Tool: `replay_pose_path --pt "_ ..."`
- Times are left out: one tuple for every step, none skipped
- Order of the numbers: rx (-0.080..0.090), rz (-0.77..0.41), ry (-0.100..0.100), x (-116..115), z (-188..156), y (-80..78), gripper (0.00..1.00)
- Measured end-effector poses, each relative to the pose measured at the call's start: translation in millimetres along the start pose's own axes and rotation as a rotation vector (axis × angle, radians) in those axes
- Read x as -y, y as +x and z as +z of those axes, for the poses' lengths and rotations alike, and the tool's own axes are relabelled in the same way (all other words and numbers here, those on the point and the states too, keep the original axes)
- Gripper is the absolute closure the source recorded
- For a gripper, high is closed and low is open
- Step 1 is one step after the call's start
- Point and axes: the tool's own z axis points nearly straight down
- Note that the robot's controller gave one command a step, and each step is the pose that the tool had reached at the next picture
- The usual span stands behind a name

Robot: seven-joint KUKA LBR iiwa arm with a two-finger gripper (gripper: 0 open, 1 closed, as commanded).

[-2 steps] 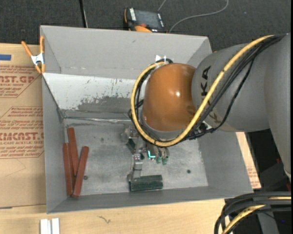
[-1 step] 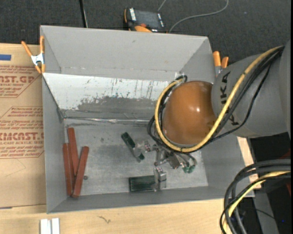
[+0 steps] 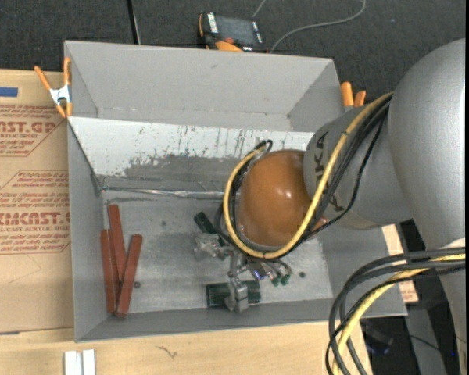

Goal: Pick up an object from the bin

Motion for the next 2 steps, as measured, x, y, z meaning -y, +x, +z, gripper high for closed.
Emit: replay_pose_path --pt "-0.002 0.002 0.0 0.5 -2.2 0.9 1.0" --pt "0.001 0.002 0.0 0.5 -2.6 0.5 0.0"
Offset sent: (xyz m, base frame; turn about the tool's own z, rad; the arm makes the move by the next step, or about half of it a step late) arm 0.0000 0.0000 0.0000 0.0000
